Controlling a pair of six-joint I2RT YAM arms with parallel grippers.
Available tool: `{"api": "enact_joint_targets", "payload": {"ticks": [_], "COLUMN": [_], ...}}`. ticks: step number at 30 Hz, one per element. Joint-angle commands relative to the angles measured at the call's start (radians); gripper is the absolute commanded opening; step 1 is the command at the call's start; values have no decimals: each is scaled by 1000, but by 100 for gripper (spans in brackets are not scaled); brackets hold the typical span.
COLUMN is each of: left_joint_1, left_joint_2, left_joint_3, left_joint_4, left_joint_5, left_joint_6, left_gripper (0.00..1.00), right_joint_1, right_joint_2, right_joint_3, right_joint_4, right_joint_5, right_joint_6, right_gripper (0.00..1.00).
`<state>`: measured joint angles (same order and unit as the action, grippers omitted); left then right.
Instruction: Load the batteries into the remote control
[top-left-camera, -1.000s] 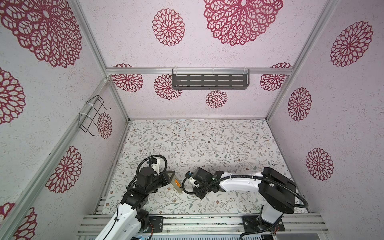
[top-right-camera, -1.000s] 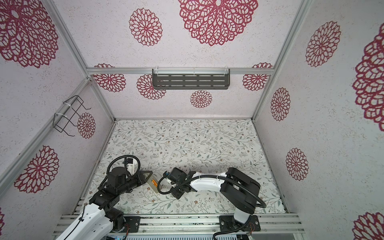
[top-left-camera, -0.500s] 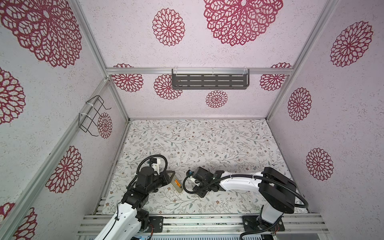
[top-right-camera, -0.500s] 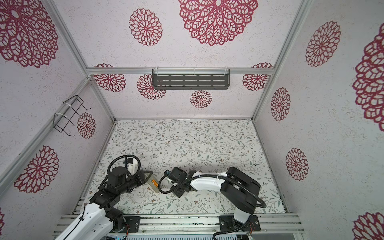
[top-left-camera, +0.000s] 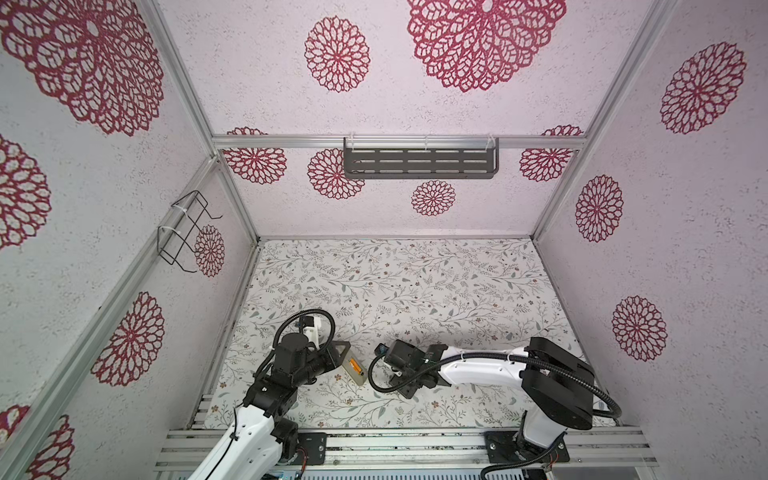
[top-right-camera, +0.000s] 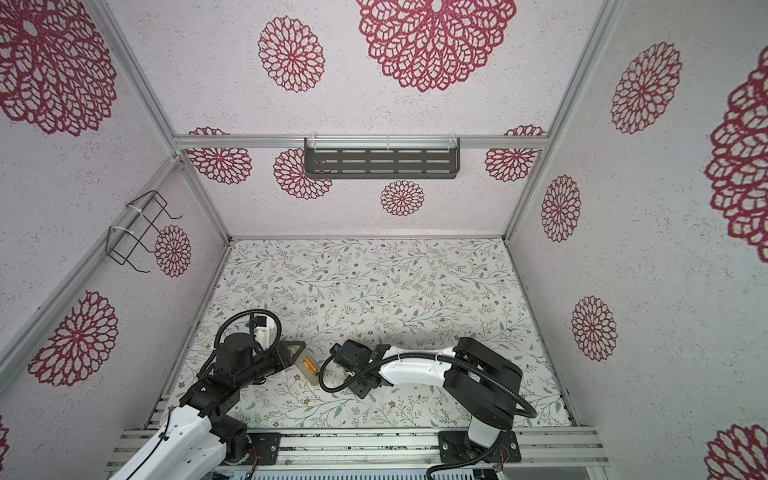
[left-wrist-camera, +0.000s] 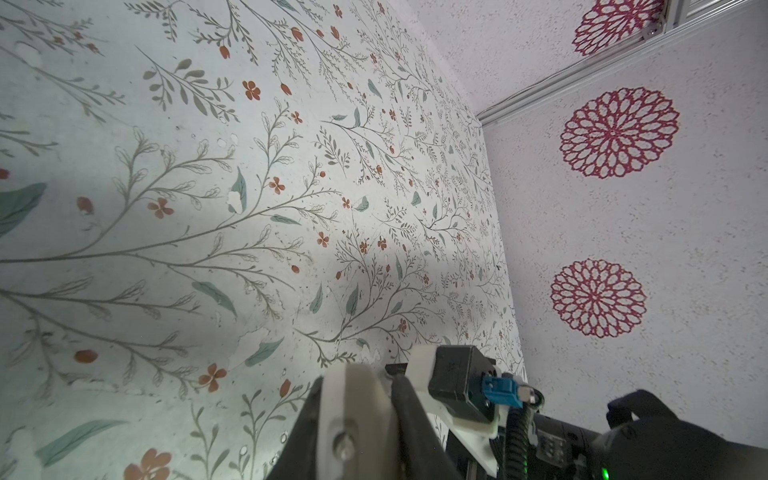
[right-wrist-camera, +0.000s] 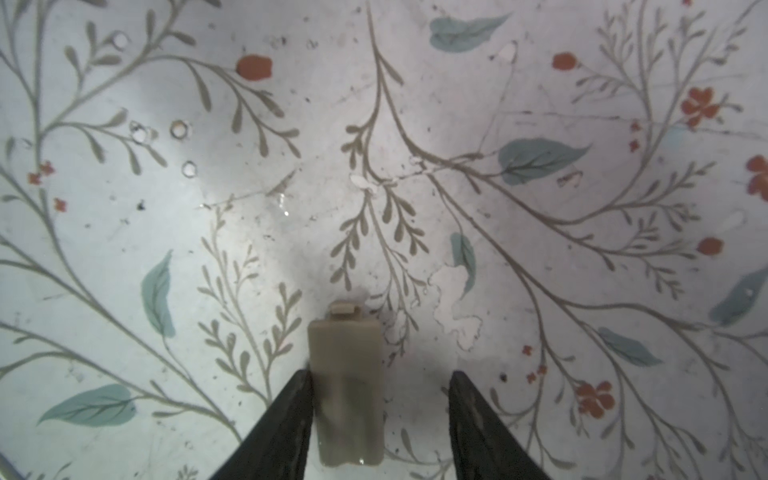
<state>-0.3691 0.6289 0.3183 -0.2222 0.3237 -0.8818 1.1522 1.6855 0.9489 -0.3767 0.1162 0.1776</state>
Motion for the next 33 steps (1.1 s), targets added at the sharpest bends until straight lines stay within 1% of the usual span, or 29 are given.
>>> {"api": "enact_joint_targets", "payload": {"ticks": [1,16,20,23,26,33], "left_joint_1": [-6,-5,-6,-5,-6,-5], "left_joint_2": [0,19,23,19,8,-8], "left_joint_3": [4,18,22,22,24,24], "left_joint_4": [41,53,53,49,39,32], "left_joint_5": [1,6,11,11,10,2], "left_joint_6": [22,23,24,25,24,27], "left_gripper": [0,0,0,0,0,0], "right_joint_1": [3,-51,-55,-78,-96,-112], "right_joint_2": [-14,-74,-102,-106,-87,-27], "right_joint_3": [-6,-30,-8,15,32,49], "right_joint_4": [-130,-158,-108,-56,-5,33], "right_joint_5": [94,178,131,86,33,-20], "right_joint_6": [12,64,68,74,71,75], "right_gripper": [54,54,53,52,51,51]}}
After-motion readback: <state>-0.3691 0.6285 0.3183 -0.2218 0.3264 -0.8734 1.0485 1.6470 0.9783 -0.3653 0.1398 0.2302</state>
